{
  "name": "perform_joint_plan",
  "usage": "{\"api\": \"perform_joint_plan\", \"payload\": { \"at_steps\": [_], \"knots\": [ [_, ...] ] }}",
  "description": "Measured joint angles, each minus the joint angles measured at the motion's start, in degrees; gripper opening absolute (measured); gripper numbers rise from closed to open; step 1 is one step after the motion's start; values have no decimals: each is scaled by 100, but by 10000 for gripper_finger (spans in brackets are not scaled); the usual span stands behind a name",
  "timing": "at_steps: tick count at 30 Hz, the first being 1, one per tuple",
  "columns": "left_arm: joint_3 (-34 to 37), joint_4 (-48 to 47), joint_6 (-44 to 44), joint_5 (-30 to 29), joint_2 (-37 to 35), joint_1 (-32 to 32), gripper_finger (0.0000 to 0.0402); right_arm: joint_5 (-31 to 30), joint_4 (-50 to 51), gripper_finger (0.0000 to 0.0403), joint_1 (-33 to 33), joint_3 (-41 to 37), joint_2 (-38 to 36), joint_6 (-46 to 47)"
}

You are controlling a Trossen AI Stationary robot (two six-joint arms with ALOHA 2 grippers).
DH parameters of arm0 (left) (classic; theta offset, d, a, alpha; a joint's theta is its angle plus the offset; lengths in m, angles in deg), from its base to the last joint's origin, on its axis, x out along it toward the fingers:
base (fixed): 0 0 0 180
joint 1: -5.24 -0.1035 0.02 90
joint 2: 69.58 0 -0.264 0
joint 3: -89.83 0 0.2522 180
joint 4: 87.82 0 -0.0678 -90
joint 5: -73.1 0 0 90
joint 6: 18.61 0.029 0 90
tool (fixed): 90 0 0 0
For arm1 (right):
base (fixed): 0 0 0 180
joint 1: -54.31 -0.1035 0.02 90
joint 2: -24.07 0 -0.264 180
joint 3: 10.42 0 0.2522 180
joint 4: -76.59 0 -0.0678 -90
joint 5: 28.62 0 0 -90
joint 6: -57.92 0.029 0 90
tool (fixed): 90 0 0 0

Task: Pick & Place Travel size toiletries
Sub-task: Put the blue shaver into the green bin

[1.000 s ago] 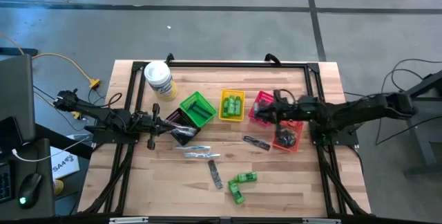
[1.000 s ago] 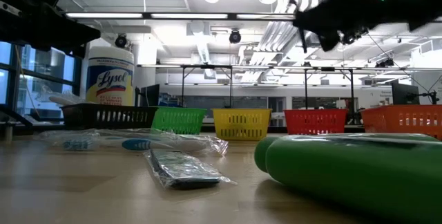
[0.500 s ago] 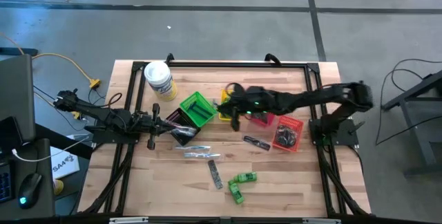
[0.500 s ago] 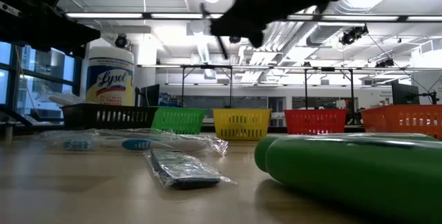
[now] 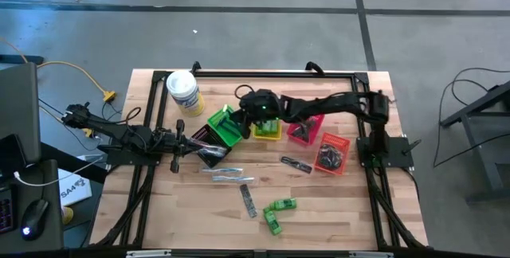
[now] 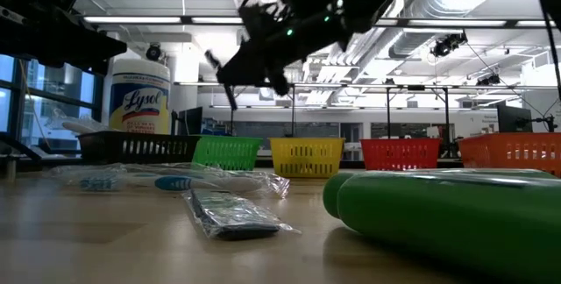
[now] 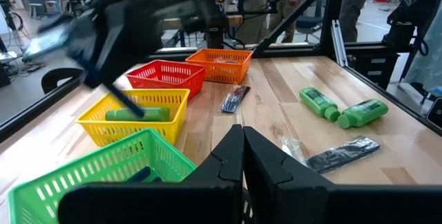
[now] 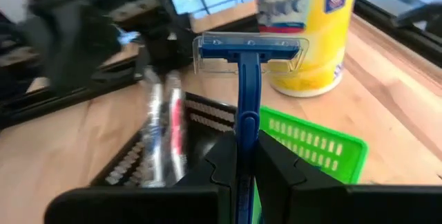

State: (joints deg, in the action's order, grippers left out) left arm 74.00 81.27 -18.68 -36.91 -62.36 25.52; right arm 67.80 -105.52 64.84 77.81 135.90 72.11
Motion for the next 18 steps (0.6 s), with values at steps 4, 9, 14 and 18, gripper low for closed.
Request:
{"api": "perform_joint_plan", "payload": {
  "at_steps": [4, 9, 14, 18],
  "knots": [
    [0, 0, 24, 2, -1, 0, 0, 11, 72, 25, 56, 329, 429, 102],
    [0, 0, 24, 2, 0, 0, 0, -47, 483, 25, 49, 712, 855, 125],
    [0, 0, 24, 4, 0, 0, 0, -199, 625, 25, 49, 917, 1194, 128],
    [0, 0, 24, 4, 1, 0, 0, -199, 642, 25, 55, 969, 1332, 125]
  ]
}}
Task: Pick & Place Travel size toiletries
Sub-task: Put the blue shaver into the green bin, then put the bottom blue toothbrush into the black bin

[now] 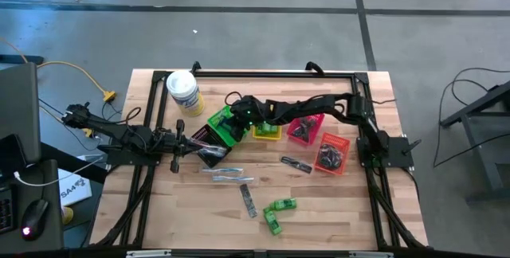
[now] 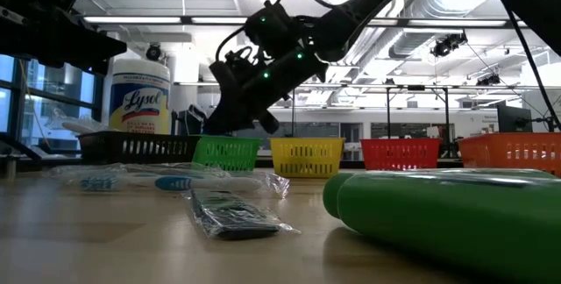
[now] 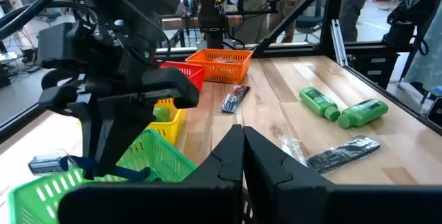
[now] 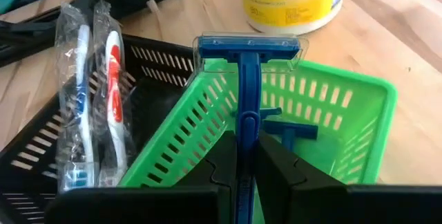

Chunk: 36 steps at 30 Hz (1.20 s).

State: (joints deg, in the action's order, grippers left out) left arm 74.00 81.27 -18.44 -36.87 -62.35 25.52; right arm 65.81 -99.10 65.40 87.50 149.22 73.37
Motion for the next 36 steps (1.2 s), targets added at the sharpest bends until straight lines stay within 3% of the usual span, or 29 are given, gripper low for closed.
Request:
{"api": "perform_joint_plan", "payload": {
  "at_steps": [16, 36],
  "knots": [
    [0, 1, 0, 0, -2, 0, 0, 37, 305, 28, 16, 5, 1, -44],
    [0, -37, -44, 0, -2, 0, 0, 187, 410, 106, 17, 5, -16, -122]
  ]
}}
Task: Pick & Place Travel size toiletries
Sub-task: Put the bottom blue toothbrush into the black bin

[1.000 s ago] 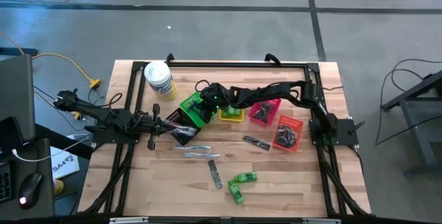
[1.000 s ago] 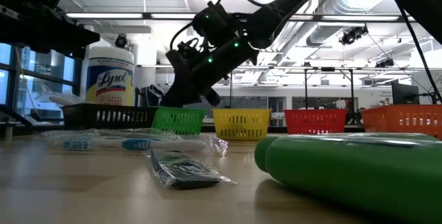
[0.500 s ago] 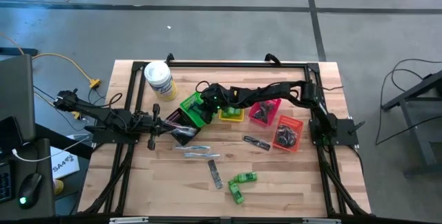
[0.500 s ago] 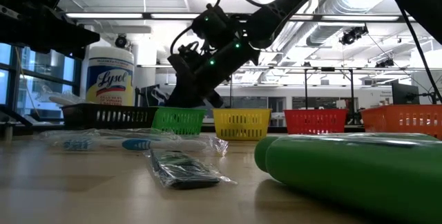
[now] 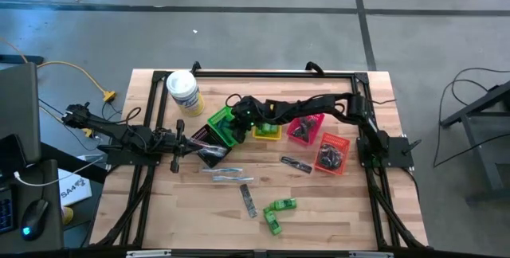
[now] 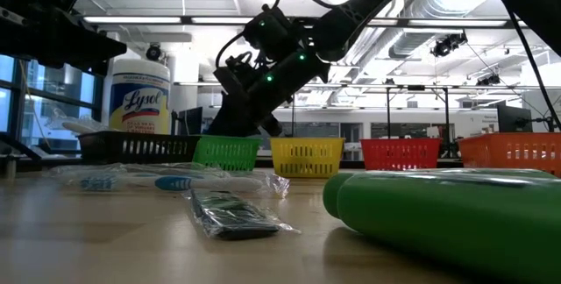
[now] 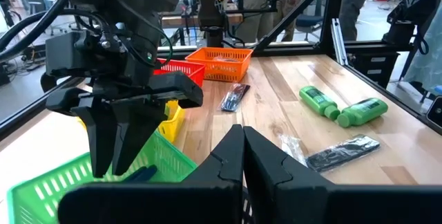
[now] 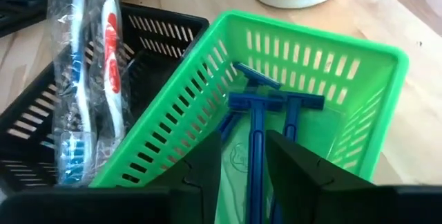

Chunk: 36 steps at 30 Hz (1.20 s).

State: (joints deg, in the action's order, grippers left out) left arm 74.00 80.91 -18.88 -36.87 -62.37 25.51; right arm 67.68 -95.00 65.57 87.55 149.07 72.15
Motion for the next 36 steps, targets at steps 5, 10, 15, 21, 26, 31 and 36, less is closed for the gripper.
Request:
{"api": "perform_joint_plan", "payload": {
  "at_steps": [5, 10, 15, 21, 26, 31, 36],
  "knots": [
    [0, -43, -1, 7, 0, 0, 0, 305, -25, 97, -79, -2, -317, -126],
    [0, -50, -2, 7, 2, 0, 0, 743, 71, 70, -332, -6, -978, -528],
    [0, -44, 35, 6, 0, -2, 0, 1181, 19, 15, -657, -129, -1937, -789],
    [0, -7, 111, 2, 4, 0, 0, 732, 132, 3, -1050, -631, -3302, -1144],
    [0, -1, 118, 0, 4, 0, 0, 431, 105, 3, -1228, -1474, -4613, -1158],
    [0, 20, 139, 0, 4, 0, 0, -539, 81, 3, -1431, -2635, -6049, -1300],
    [0, 40, 153, -2, 4, 0, 0, -897, -113, 3, -1536, -3948, -7420, -1310]
  ]
}}
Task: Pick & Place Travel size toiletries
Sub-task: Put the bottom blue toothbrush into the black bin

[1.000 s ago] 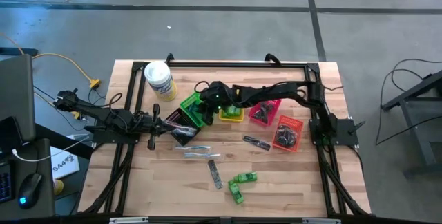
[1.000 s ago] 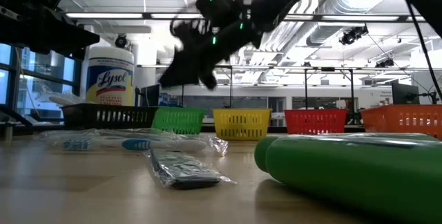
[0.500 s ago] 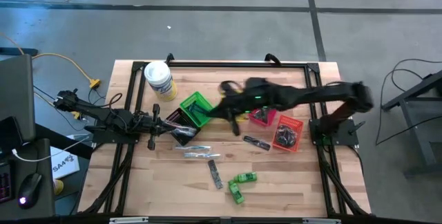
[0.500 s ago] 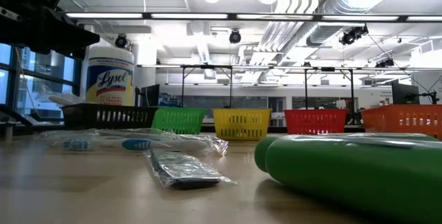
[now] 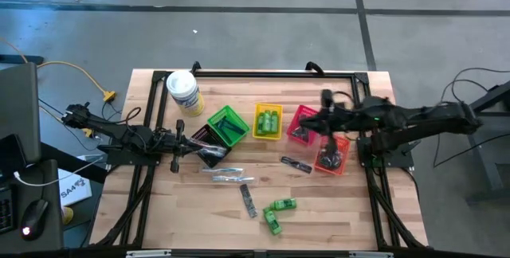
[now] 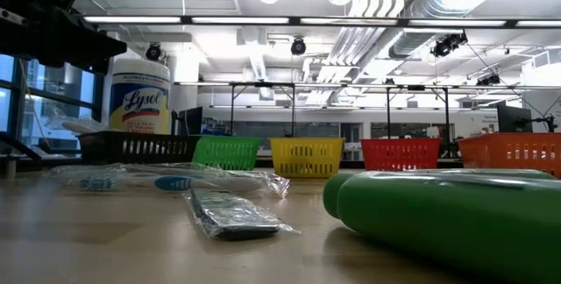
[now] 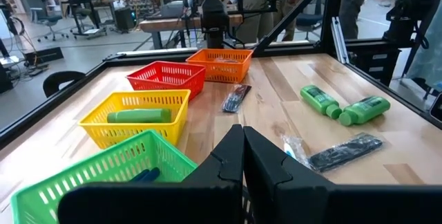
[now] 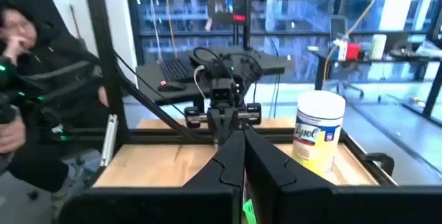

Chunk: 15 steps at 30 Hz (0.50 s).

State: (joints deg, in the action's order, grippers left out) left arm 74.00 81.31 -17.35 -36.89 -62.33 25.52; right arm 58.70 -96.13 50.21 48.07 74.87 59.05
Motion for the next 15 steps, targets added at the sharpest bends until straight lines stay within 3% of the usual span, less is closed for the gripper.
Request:
{"api": "perform_joint_plan", "payload": {
  "at_steps": [15],
  "knots": [
    [0, 86, -2, -9, 2, 0, 0, 237, -163, 3, -192, -2509, -3666, 22]
  ]
}}
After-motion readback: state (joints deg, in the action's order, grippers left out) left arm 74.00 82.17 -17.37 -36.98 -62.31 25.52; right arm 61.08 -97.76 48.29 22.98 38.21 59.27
